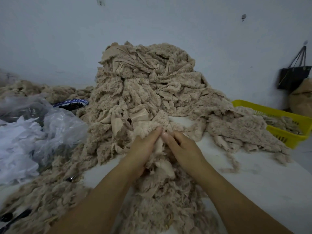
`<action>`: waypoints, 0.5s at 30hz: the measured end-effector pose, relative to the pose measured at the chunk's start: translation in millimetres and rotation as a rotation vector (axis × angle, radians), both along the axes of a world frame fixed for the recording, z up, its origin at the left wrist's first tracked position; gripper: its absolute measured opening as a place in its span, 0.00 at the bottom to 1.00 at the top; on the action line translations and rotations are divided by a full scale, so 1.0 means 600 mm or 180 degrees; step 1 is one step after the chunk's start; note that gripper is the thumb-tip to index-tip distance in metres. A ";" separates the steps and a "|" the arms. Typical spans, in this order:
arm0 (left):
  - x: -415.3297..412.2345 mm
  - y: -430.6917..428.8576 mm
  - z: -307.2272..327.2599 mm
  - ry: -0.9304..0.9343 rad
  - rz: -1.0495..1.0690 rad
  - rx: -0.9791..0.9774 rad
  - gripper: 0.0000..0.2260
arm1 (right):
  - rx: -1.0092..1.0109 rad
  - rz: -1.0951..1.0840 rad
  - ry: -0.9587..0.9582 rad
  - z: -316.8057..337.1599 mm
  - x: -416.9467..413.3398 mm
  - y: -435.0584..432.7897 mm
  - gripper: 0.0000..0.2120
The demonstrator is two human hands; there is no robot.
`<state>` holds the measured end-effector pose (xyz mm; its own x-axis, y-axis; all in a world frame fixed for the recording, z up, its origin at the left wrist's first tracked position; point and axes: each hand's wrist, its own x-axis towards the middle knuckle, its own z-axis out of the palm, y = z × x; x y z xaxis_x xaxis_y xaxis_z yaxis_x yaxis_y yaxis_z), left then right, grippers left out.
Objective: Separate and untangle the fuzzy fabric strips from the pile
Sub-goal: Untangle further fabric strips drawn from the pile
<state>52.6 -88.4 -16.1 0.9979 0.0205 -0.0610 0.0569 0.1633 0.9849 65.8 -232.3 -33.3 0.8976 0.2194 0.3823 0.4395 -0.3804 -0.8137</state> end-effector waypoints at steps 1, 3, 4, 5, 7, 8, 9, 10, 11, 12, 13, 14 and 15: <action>0.004 0.005 0.001 0.0015 0.0118 -0.0164 0.20 | -0.0027 -0.0144 -0.0073 -0.002 0.006 -0.005 0.19; 0.013 0.020 0.004 -0.0010 0.0128 -0.0703 0.19 | -0.0008 -0.0334 -0.0096 -0.006 0.015 -0.015 0.20; 0.017 0.028 0.006 -0.0030 0.0032 -0.0942 0.19 | 0.0012 -0.0364 -0.0069 -0.008 0.018 -0.021 0.20; 0.020 0.035 0.006 -0.0021 -0.0086 -0.1097 0.18 | 0.0043 -0.0354 -0.0026 -0.009 0.018 -0.024 0.19; 0.014 0.036 0.006 0.0067 -0.0477 -0.1162 0.17 | 0.0290 -0.0202 0.0073 -0.007 0.014 -0.024 0.14; 0.010 0.032 0.006 0.0130 -0.0665 -0.1084 0.17 | 0.0493 -0.0044 0.0182 -0.004 0.013 -0.022 0.08; 0.007 0.027 0.005 0.0163 -0.0801 -0.0935 0.17 | 0.0651 0.0143 0.0315 0.000 0.010 -0.018 0.05; 0.005 0.021 0.004 0.0164 -0.0865 -0.0718 0.18 | 0.0715 0.0319 0.0438 0.002 0.006 -0.012 0.07; 0.004 0.017 0.003 0.0148 -0.0836 -0.0475 0.20 | 0.0693 0.0457 0.0546 0.003 0.001 -0.005 0.09; 0.002 0.012 0.002 0.0141 -0.0732 -0.0255 0.21 | 0.0604 0.0560 0.0601 -0.001 -0.001 0.001 0.10; 0.000 0.010 0.003 0.0135 -0.0578 -0.0062 0.22 | 0.0493 0.0602 0.0582 -0.002 -0.004 0.006 0.13; -0.001 0.008 0.005 0.0122 -0.0418 0.0098 0.21 | 0.0356 0.0584 0.0516 -0.006 -0.004 0.008 0.20; -0.002 0.007 0.006 0.0085 -0.0314 0.0229 0.21 | 0.0212 0.0508 0.0465 -0.008 -0.005 0.008 0.25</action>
<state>51.1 -84.0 -12.4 0.9933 -0.0725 -0.0896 0.0957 0.0845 0.9918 62.7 -227.3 -37.8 0.9005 0.3417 0.2690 0.3654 -0.2588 -0.8942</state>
